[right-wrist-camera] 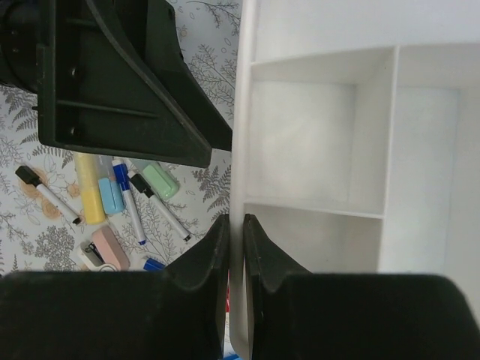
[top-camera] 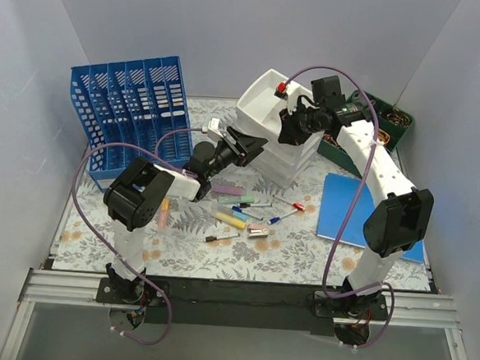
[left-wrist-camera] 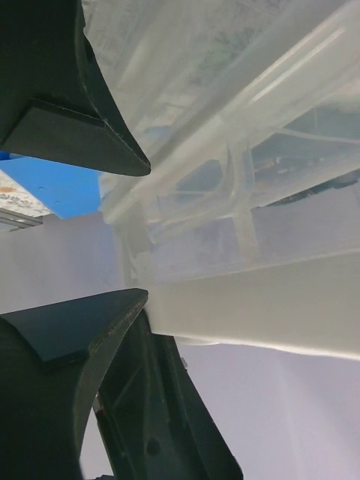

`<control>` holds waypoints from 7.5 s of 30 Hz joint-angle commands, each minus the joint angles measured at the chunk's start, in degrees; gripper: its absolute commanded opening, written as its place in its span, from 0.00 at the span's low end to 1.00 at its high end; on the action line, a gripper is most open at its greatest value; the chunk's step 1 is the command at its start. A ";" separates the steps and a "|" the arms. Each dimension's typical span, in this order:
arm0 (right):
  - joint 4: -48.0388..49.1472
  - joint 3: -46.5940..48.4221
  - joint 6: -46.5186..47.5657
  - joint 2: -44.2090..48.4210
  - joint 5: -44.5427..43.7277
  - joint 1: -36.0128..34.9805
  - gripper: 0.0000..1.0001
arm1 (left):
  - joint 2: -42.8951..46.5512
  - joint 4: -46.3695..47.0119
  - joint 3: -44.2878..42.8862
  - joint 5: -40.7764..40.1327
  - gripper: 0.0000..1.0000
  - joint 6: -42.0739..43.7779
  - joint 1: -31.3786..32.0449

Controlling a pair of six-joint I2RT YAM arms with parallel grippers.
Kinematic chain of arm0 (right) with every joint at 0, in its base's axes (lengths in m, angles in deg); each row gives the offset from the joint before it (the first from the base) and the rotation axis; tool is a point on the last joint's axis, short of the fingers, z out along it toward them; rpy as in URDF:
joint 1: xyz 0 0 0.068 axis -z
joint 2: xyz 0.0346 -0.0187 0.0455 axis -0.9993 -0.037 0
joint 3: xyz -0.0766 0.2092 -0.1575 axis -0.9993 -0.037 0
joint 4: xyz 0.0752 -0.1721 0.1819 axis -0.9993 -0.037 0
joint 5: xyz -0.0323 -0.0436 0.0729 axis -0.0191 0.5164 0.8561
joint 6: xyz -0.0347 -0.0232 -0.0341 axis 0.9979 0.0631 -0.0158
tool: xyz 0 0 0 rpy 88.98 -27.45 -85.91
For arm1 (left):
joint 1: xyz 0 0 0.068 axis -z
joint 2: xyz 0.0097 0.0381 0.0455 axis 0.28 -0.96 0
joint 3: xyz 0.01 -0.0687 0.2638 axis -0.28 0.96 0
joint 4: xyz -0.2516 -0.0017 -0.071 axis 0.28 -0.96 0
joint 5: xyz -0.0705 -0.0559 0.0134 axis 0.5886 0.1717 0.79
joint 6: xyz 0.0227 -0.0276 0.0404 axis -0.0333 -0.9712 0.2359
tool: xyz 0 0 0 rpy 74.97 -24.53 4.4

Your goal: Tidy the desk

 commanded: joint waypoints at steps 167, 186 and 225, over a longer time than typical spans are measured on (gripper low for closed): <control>-0.15 1.54 -3.81 -3.64 7.68 2.59 0.01 | -9.52 28.13 -7.91 -7.53 0.44 -10.07 0.68; -0.68 1.01 -4.07 -4.17 10.50 2.51 0.01 | -12.60 31.47 -11.60 -8.50 0.33 -9.45 0.77; -0.33 1.18 -4.60 -6.81 6.01 4.00 0.01 | -10.93 38.69 -10.99 -8.06 0.30 -11.39 -0.90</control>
